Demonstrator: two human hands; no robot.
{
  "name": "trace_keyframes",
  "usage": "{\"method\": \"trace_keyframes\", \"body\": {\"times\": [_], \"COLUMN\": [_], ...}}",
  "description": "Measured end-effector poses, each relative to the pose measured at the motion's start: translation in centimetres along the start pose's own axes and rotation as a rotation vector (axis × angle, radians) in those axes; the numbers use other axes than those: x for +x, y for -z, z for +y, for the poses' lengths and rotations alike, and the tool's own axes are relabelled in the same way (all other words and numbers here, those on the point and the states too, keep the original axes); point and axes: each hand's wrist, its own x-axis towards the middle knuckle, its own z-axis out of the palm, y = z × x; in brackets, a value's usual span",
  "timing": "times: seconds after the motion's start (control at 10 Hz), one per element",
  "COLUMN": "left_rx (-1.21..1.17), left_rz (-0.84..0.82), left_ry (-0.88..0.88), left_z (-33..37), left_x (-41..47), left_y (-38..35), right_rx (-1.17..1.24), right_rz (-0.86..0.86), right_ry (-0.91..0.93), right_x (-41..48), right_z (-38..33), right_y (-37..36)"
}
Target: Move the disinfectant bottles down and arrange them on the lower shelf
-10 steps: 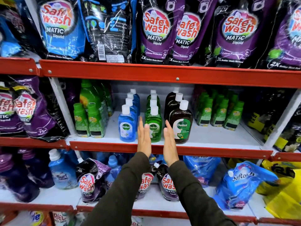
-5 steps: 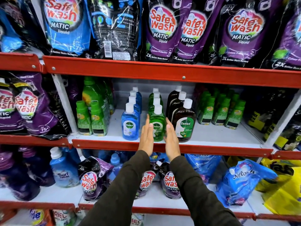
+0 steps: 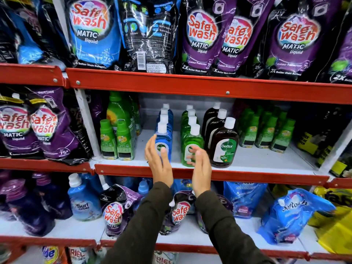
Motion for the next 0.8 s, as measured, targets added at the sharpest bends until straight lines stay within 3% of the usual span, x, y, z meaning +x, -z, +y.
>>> {"method": "trace_keyframes", "body": {"times": [0.1, 0.2, 0.4, 0.7, 0.8], "left_rx": [-0.068, -0.287, -0.259, -0.162, -0.092], "left_rz": [-0.113, -0.258, -0.371, -0.399, -0.335], "left_ry": [0.246, 0.434, 0.467, 0.378, 0.347], "left_z": [-1.1, -2.7, -4.3, -1.6, -1.7], "left_x": [2.3, 4.1, 4.3, 4.1, 3.6], "left_y": [1.1, 1.8, 2.2, 2.9, 2.5], "right_rx": [0.001, -0.012, -0.063, -0.096, -0.117], "right_rz": [-0.228, -0.32, -0.349, -0.358, -0.352], "right_ry": [-0.143, -0.28, -0.346, -0.33, -0.282], "right_x": [-0.6, -0.3, 0.9, 0.2, -0.2], "right_z": [-0.9, -0.8, 1.4, -0.5, -1.3], "right_y": [-2.7, -4.8, -5.8, -6.0, -5.2]}}
